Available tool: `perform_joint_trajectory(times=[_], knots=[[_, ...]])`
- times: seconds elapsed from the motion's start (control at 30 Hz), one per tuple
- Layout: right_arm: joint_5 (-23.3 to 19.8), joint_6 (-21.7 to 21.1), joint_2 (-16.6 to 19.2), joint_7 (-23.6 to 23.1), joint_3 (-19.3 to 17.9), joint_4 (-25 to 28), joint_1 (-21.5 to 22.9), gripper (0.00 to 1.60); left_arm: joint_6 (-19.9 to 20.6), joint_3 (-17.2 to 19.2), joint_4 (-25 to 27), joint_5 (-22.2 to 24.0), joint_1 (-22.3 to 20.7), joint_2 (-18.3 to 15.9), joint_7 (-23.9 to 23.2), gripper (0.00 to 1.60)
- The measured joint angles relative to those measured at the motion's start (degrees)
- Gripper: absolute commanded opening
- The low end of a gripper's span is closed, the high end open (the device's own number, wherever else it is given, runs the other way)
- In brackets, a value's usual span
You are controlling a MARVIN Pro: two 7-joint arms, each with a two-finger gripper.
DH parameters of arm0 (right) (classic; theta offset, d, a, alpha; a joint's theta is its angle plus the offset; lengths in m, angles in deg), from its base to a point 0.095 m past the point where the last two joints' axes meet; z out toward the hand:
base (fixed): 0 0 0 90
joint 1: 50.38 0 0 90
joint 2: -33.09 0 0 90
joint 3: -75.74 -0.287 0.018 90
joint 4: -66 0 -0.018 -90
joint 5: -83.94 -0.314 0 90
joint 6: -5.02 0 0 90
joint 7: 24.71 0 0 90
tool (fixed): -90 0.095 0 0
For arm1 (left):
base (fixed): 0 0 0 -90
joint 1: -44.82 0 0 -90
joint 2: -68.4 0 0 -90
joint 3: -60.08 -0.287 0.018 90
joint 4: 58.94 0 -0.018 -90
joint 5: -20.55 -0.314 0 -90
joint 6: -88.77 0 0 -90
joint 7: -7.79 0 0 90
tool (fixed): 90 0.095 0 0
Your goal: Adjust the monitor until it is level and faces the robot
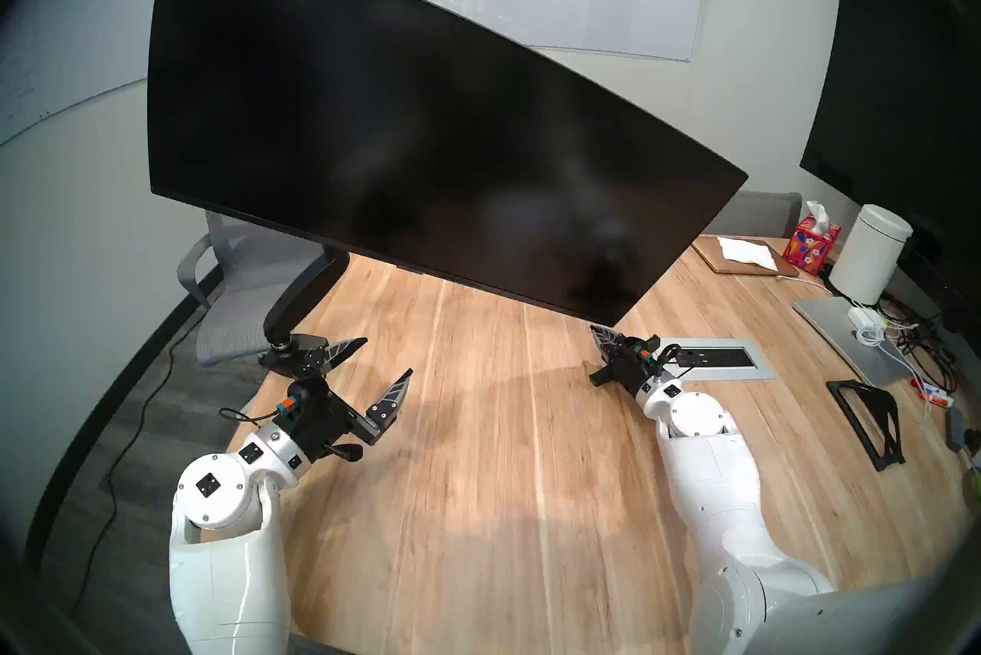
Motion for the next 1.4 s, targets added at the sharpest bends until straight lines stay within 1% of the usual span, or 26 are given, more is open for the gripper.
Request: perform_joint_trajectory(times=[0.33,0.73,1.0,1.4], knots=[[0.1,0.1,-0.1,-0.3,-0.2,-1.7,1.3,0.0,0.0,0.0,0.0,0.0,0.0,0.0,0.0,1.6],[0.2,0.1,-0.7,1.2,0.2,-6.4,4.3,0.0,0.0,0.0,0.0,0.0,0.0,0.0,0.0,1.6],[0.2,0.5,-0.8,2.0,-0.1,-7.3,5.2,0.0,0.0,0.0,0.0,0.0,0.0,0.0,0.0,1.6],[0.2,1.5,-1.6,3.0,-1.2,-7.0,5.0,0.0,0.0,0.0,0.0,0.0,0.0,0.0,0.0,1.6]])
